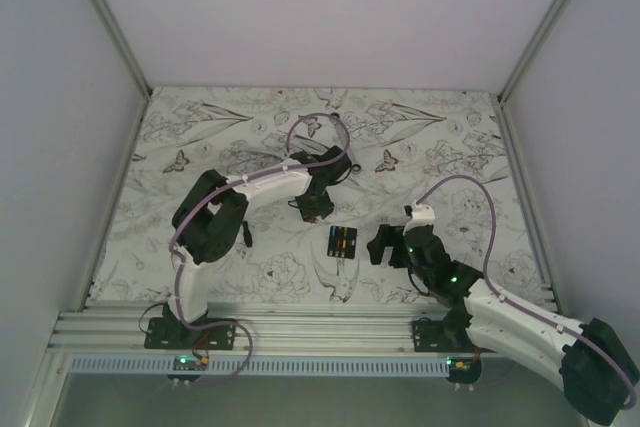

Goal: Snap on the fuse box
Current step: Pick up the fuse from the center of the board.

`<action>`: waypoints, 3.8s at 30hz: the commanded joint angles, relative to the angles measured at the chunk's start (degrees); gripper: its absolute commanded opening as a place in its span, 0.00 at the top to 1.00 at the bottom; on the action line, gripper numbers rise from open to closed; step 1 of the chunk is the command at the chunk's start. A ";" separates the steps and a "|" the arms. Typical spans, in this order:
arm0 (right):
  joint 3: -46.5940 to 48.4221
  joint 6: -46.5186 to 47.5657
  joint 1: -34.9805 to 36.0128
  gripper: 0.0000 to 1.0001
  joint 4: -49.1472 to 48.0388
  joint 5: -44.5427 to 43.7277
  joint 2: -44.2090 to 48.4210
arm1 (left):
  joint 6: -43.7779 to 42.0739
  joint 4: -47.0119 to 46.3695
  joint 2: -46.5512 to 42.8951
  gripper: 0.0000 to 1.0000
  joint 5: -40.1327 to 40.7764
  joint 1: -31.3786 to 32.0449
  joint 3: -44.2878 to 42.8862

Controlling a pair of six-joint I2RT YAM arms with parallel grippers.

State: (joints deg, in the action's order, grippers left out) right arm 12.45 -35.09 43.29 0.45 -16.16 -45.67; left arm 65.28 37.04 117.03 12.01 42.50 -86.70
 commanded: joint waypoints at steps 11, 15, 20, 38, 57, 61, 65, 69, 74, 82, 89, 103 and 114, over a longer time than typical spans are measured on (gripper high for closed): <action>-0.26 0.73 -0.40 0.01 -1.37 0.01 0.48 | 4.45 0.46 2.26 0.62 1.80 -0.28 1.73; -0.23 0.73 -0.39 0.01 -1.33 0.02 0.46 | 3.00 0.23 3.07 0.67 0.53 -0.49 0.90; -0.23 0.72 -0.38 0.01 -1.17 0.07 0.67 | -1.27 0.36 2.89 0.67 -1.24 0.00 0.46; 0.02 0.72 -0.38 0.01 -0.89 -0.02 0.40 | -30.07 0.43 3.96 0.63 -7.48 -0.36 -2.12; 0.45 0.90 -0.40 0.01 -1.04 0.01 -0.55 | -41.62 1.66 6.23 0.63 -8.85 -0.19 -3.60; 0.47 0.90 -0.37 0.01 -1.02 0.08 -0.78 | -43.04 1.71 6.89 0.64 -9.16 -0.07 -3.89; 0.56 0.92 -0.39 0.01 -1.13 0.16 -0.92 | -43.37 1.75 7.78 0.66 -9.24 0.08 -4.48; 0.56 0.91 -0.35 0.01 -1.06 0.11 -0.89 | -43.39 1.81 8.35 0.70 -9.62 0.07 -4.62; 0.56 0.97 -0.36 0.01 -1.16 0.39 -0.80 | -42.24 1.86 7.97 0.74 -10.01 0.04 -4.46; 0.12 1.60 -0.34 0.00 -8.31 6.54 -2.00 | -33.55 1.97 2.65 0.77 -10.44 -0.22 -3.34; -0.16 1.20 -0.11 0.03 -21.95 13.11 -5.83 | -23.12 1.77 -5.60 0.79 -10.33 -0.05 -2.97; -2.83 0.77 0.41 0.30 -55.15 17.57 -14.38 | -10.61 -3.97 -19.27 0.78 -8.17 3.90 0.44; -0.83 1.99 0.53 0.48 -61.07 19.15 -19.31 | -9.90 -5.97 -22.39 0.78 -8.56 5.88 1.92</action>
State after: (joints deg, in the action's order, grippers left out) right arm 9.56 -34.68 43.38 -54.87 2.09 -63.99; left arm 54.48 31.62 96.36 2.70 47.88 -85.86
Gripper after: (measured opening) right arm 0.537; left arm 0.248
